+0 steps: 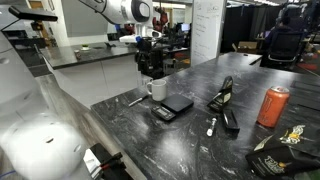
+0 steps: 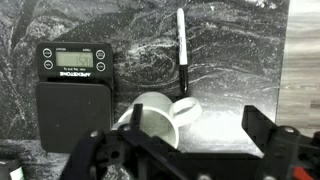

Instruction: Remove the black marker from the mug then put the mug on the black scale, move the scale to the right and put the marker back in the mug.

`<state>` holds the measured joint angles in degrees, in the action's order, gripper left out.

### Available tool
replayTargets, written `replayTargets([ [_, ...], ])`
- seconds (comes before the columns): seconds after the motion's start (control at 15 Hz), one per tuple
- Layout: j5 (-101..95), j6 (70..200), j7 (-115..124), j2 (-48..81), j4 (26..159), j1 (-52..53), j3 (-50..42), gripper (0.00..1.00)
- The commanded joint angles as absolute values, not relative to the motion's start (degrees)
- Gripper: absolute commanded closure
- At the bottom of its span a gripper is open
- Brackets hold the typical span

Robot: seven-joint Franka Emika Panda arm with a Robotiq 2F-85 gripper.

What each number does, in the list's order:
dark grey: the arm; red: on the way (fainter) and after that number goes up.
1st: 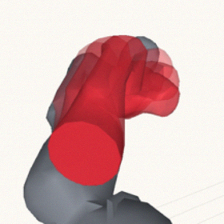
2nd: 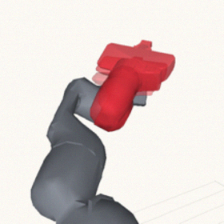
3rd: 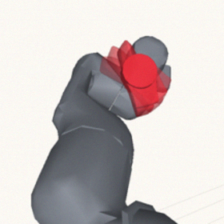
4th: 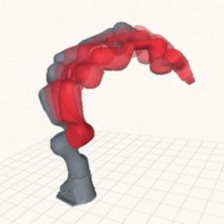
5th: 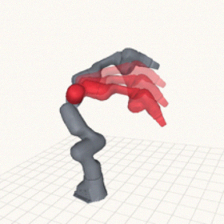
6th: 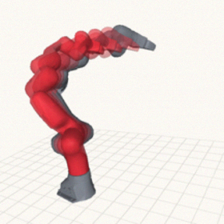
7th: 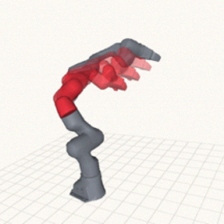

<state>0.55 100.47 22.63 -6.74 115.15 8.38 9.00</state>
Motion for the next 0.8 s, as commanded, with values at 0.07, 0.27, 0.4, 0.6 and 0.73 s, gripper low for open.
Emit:
replayTargets([
  [0.07,-2.38,103.13,25.79,-7.32,116.23,8.02,9.85,0.00],
  [0.27,-4.08,104.43,28.07,-7.50,117.15,8.02,10.23,0.00],
  [0.4,-4.12,104.52,28.15,-7.51,117.21,8.02,10.23,0.00],
  [0.6,-4.12,104.58,28.16,-7.52,117.21,8.01,10.23,0.00],
  [0.73,-4.12,104.61,28.16,-7.52,117.21,8.01,10.23,0.00],
])
